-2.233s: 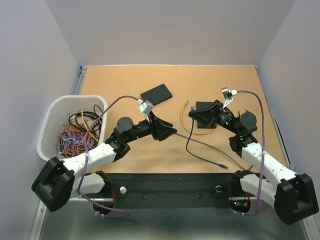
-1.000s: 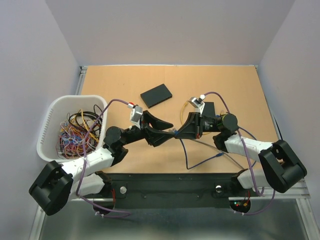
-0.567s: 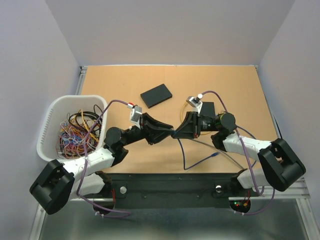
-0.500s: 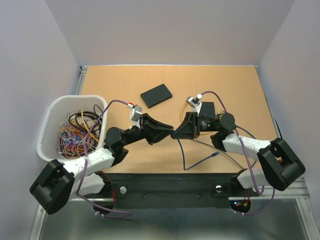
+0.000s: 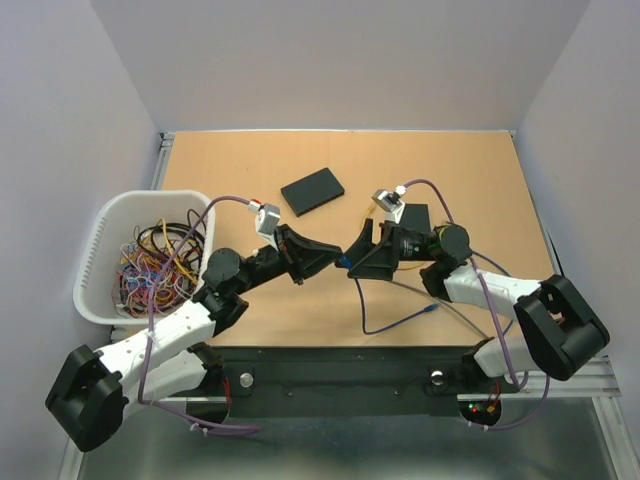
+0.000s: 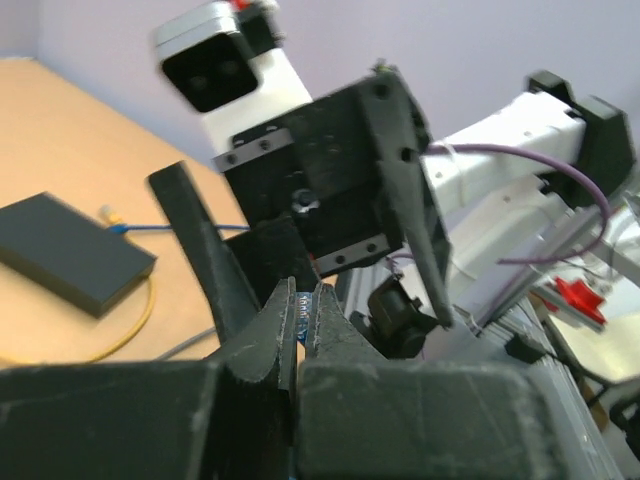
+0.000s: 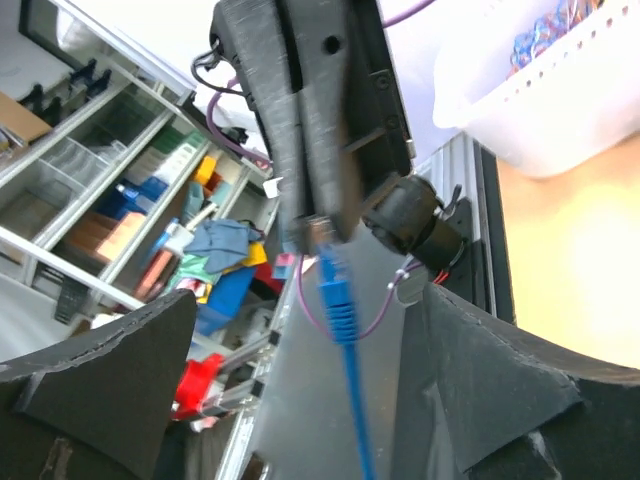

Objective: Insert the plug into the switch port

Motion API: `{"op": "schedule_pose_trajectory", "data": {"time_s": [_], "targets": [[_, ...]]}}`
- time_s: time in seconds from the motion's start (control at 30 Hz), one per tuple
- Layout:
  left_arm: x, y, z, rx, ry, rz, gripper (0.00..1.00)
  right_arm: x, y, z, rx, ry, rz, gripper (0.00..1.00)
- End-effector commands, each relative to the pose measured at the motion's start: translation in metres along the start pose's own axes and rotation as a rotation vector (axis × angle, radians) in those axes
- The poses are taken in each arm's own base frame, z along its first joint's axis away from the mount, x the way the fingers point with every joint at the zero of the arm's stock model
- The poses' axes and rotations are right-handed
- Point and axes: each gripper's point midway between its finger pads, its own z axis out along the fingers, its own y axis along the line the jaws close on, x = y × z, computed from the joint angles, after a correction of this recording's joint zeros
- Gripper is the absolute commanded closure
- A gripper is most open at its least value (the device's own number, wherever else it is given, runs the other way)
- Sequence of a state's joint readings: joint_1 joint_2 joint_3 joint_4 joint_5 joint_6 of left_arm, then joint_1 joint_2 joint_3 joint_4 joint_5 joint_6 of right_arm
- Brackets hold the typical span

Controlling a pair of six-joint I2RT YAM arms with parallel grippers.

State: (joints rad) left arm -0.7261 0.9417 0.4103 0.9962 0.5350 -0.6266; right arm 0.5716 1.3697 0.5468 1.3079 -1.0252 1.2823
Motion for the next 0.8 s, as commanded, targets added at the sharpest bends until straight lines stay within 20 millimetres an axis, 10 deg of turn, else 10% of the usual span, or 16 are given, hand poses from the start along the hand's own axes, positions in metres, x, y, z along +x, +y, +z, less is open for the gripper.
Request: {"op": "schedule_pose_trajectory", "data": {"time_s": [0.0,0.2,0.5,0.77], "targets": [[-0.014,0.026,0.001,-0.210,0.014,0.003,1.00,-0.029,0.062,0.006,-0.198,-0.080,-0.431,0.00],[-0.005,0.071,-0.013,-0.484,0.050,-0.055,1.00,-0.079,-0.025,-0.001,0.447,-0.097,-0.516,0.16],[0.008,0.090,-0.008,-0.559,0.095,-0.129,1.00,-0.083,-0.029,-0.037,0.729,-0.180,-0.596,0.33],[0.002,0.094,-0.001,-0.587,0.086,-0.149,1.00,-0.056,-0.056,-0.021,0.893,-0.083,-0.641,0.42]]}}
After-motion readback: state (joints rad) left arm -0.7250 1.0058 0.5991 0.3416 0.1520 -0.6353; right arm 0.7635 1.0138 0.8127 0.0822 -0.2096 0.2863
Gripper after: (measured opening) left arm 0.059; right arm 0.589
